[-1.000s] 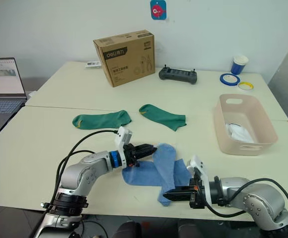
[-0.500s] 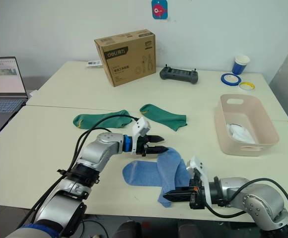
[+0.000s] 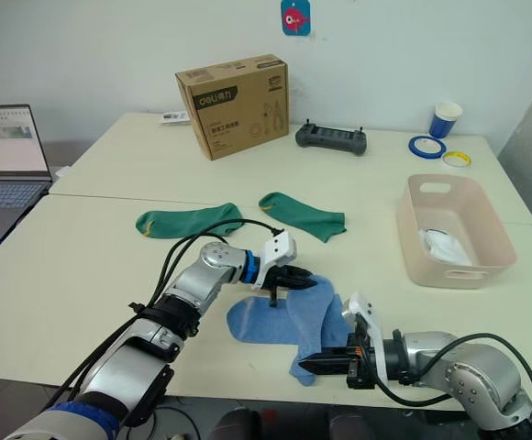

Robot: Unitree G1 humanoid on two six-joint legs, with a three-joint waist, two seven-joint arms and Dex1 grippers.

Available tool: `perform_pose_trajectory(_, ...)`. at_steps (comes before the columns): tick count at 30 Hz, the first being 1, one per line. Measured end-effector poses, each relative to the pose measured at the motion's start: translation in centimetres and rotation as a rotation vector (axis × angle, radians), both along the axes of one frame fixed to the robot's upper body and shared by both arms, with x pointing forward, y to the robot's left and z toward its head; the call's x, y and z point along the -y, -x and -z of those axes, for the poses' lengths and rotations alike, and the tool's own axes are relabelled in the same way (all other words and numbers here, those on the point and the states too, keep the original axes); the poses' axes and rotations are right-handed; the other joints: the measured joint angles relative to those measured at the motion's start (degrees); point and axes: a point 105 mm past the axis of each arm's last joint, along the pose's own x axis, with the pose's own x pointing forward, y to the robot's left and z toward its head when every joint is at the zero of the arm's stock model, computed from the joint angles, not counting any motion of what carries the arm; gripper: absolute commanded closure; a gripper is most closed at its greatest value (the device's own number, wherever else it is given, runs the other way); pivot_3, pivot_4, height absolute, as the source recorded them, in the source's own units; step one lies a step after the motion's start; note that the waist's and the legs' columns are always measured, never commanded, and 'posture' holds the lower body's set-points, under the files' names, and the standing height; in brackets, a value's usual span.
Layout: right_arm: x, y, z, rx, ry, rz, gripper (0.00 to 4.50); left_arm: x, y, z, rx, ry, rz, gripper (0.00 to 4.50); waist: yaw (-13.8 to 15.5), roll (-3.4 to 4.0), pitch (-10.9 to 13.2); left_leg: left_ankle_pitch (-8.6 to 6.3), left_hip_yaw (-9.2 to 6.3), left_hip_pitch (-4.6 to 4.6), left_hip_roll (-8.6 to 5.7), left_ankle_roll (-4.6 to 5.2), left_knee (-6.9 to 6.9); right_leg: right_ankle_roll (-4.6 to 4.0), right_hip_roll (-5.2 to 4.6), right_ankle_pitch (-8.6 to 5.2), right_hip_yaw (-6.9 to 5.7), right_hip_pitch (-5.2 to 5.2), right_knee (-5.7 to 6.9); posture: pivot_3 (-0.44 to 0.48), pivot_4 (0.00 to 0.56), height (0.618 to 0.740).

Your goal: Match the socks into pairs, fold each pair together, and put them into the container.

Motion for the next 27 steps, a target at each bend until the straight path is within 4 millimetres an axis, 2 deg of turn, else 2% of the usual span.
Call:
perform_pose_trajectory(6,0.4,-0.3,-0.2,0.018,0.022,-0.003,4.50,-1.6,-0.6,-0.4,0.004,0.093,-0.121,4.47,-0.22,0.00,0.00,0.00,0.01,0.00,0.02,0.00,0.00,0.00,0.00,0.00,0.01,-0.01,0.01,0.000,0.150,0.740)
perform_pose_trajectory(11,1.9,-1.2,-1.1,0.040,0.071,-0.024,4.50,-3.7,0.1,-2.5,0.019,0.235,-0.252,4.47,-0.39,0.02,-0.01,0.00,0.06,0.04,0.03,0.00,0.00,0.00,-0.03,0.00,0.07,0.02,0.02,0.000,0.150,0.740)
perform_pose_trajectory(15,3.7,-2.5,-1.1,0.023,0.116,-0.016,4.50,-5.9,1.6,-1.6,-0.021,0.252,-0.398,4.47,-0.37,0.00,0.00,0.00,-0.03,0.06,0.06,0.00,-0.01,0.00,-0.01,0.00,-0.03,0.02,0.03,0.000,0.150,0.740)
perform_pose_trajectory(19,3.7,-2.9,-0.7,-0.022,0.107,-0.048,4.50,-6.8,2.8,-1.1,-0.034,0.237,-0.478,4.47,-0.25,0.00,0.01,0.00,-0.03,0.07,0.04,0.00,0.03,0.00,-0.03,0.01,-0.03,0.03,0.07,0.000,0.150,0.740)
perform_pose_trajectory(23,3.7,-3.7,-0.6,-0.009,0.123,-0.068,4.50,-7.4,3.0,-1.0,-0.014,0.259,-0.565,4.47,-0.11,-0.01,0.01,0.00,0.03,0.07,-0.01,0.00,0.08,0.04,-0.08,0.02,0.02,0.04,0.05,0.000,0.150,0.740)
perform_pose_trajectory(27,3.8,-4.6,0.4,0.012,0.150,-0.040,3.48,-7.3,2.9,-0.9,-0.009,0.270,-0.598,4.50,0.01,-0.01,0.01,0.00,0.03,0.07,0.00,0.00,0.05,0.03,-0.06,0.02,0.02,0.03,0.04,0.000,0.150,0.740)
